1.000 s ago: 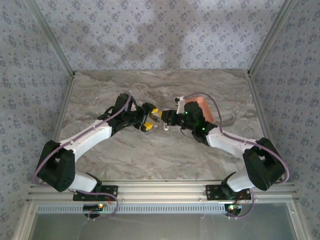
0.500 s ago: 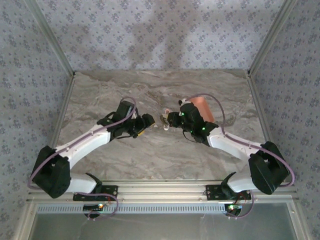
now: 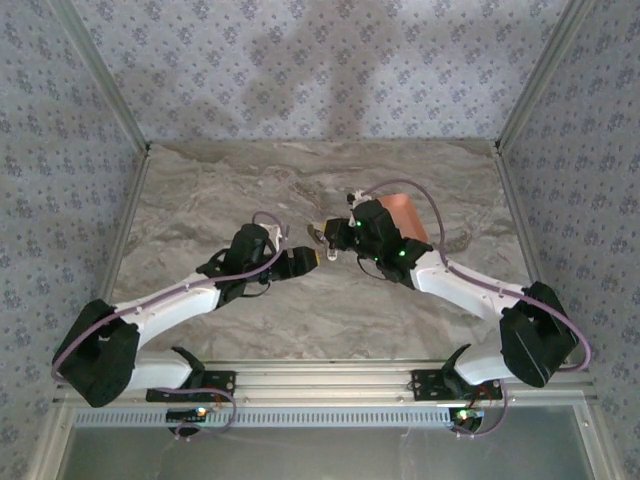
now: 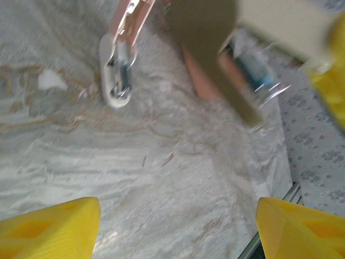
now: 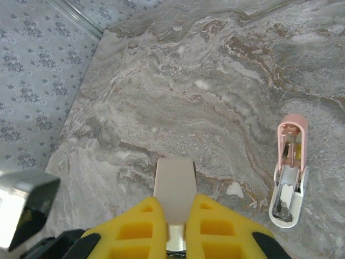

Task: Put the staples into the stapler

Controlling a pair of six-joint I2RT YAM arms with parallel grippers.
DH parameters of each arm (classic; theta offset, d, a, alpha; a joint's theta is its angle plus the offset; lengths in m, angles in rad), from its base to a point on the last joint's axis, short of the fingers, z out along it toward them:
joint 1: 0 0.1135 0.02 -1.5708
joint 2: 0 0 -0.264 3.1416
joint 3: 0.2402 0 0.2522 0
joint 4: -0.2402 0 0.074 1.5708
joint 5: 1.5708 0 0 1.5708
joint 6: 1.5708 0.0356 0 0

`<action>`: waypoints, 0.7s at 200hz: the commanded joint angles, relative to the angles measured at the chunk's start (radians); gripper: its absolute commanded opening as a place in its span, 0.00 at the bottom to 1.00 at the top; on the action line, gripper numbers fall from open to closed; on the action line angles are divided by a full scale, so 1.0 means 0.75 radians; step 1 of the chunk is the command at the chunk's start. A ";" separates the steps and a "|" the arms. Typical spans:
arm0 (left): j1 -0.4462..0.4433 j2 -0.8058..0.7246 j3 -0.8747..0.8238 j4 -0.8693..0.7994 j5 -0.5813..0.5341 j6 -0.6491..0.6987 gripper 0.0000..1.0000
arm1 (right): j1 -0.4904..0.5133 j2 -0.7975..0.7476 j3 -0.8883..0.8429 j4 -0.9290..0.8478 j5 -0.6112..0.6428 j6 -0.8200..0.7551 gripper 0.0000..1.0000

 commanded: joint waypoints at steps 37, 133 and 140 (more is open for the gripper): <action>-0.006 -0.049 -0.008 0.147 -0.070 0.075 0.75 | 0.023 -0.004 0.031 0.031 -0.016 0.025 0.00; -0.007 0.012 -0.032 0.247 -0.166 0.049 0.67 | 0.031 -0.100 -0.016 0.054 -0.042 0.041 0.00; -0.006 0.016 -0.028 0.237 -0.172 0.048 0.67 | 0.030 -0.108 -0.020 0.055 -0.042 0.041 0.00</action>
